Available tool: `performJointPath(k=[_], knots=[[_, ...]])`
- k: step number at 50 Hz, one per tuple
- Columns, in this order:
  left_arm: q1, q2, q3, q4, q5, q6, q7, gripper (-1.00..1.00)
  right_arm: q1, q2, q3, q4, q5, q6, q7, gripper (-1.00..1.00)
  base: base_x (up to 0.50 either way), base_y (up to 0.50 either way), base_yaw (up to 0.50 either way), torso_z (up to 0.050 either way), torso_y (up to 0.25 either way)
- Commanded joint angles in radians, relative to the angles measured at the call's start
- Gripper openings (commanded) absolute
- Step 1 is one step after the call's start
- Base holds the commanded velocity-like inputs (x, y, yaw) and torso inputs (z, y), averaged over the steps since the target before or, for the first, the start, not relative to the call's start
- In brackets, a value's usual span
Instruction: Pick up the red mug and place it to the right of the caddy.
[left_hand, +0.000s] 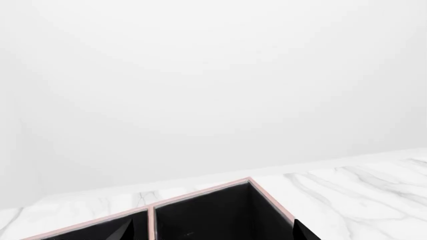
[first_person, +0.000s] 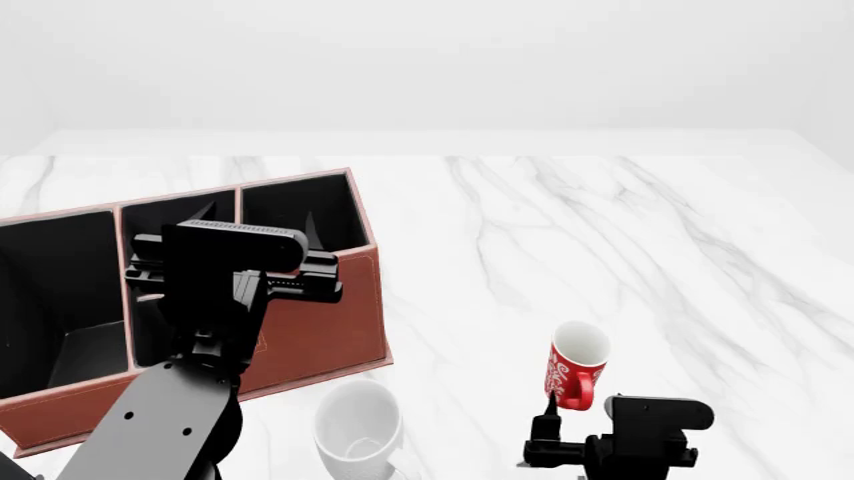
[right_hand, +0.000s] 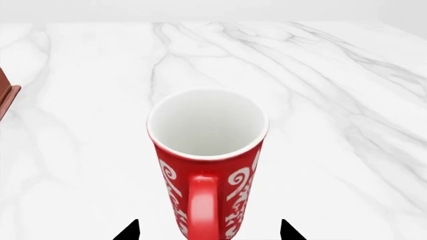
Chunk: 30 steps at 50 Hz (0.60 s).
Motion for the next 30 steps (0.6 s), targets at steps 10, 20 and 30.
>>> performJointPath(k=[10,20,30], knots=[[0.003,-0.005,0.008,-0.009,-0.006,0.01,-0.007,1.0,0.006,0.01,-0.025,0.023,-0.002,-0.03,-0.018,-1.0,0.0,0.0,0.0,0.0,0.0],[0.006,-0.009,0.01,-0.01,-0.01,0.013,-0.011,1.0,0.006,0.011,-0.021,0.017,0.003,-0.035,-0.009,-1.0,0.0,0.0,0.0,0.0,0.0],[0.005,-0.013,0.011,-0.004,-0.015,0.009,-0.015,1.0,0.067,0.085,-0.028,-0.143,0.011,0.054,-0.029,-1.0,0.0,0.0,0.0,0.0,0.0]])
